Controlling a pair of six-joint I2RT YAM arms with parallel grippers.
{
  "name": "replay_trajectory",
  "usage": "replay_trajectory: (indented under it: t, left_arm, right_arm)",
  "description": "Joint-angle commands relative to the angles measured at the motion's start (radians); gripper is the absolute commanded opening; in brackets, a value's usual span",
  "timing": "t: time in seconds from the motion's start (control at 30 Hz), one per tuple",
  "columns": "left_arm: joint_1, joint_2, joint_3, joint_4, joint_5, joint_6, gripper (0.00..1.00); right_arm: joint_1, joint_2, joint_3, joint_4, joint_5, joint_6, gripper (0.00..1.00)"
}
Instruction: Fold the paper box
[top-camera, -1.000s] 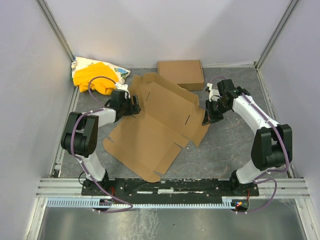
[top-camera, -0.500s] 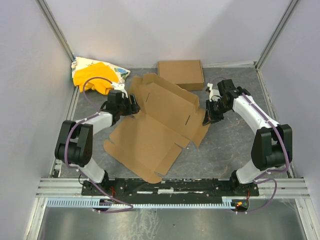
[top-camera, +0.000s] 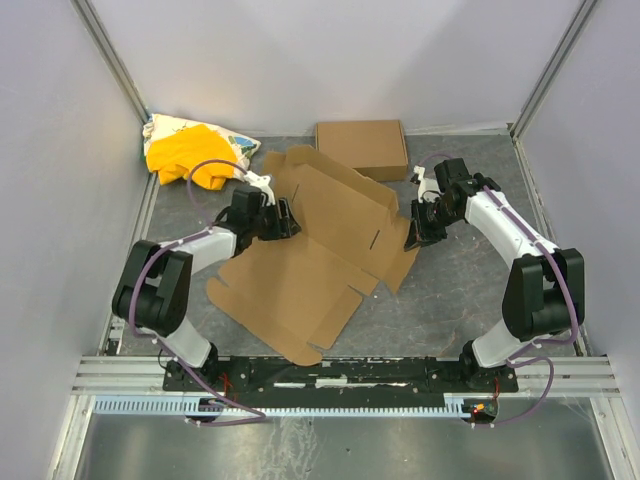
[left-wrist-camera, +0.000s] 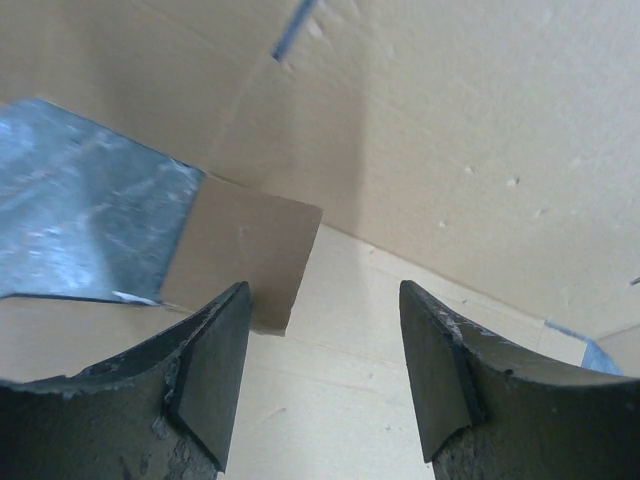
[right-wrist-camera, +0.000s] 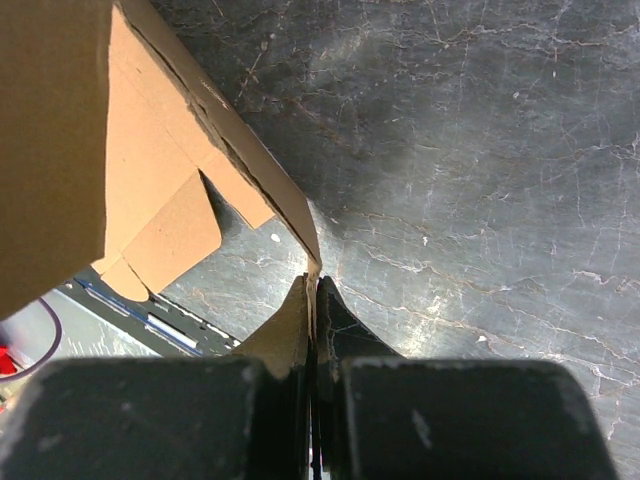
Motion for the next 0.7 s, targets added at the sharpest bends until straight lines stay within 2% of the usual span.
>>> replay_trajectory:
  t: [0.0,0.27,0.53,0.67]
  left_arm:
    - [-0.053,0.037,0.06,-0.081,-0.017,0.032,0.67]
    - [-0.081,0.067,0.093,-0.168,-0.143,0.095,0.65]
    - [-0.112,0.124,0.114,-0.2,-0.142,0.09,0.65]
    - [-0.126,0.08,0.114,-0.214,-0.144,0.076,0.65]
  right_arm:
    - [0.006,-0.027,0.002,0.016,-0.012,-0.016,0.02]
    - [0.013,-0.032,0.001,0.014,0.007,-0.016,0.02]
    - [0.015,-0.035,0.024,0.004,0.058,-0.016,0.02]
    - [0.016,-0.046,0.036,-0.003,0.101,-0.027,0.02]
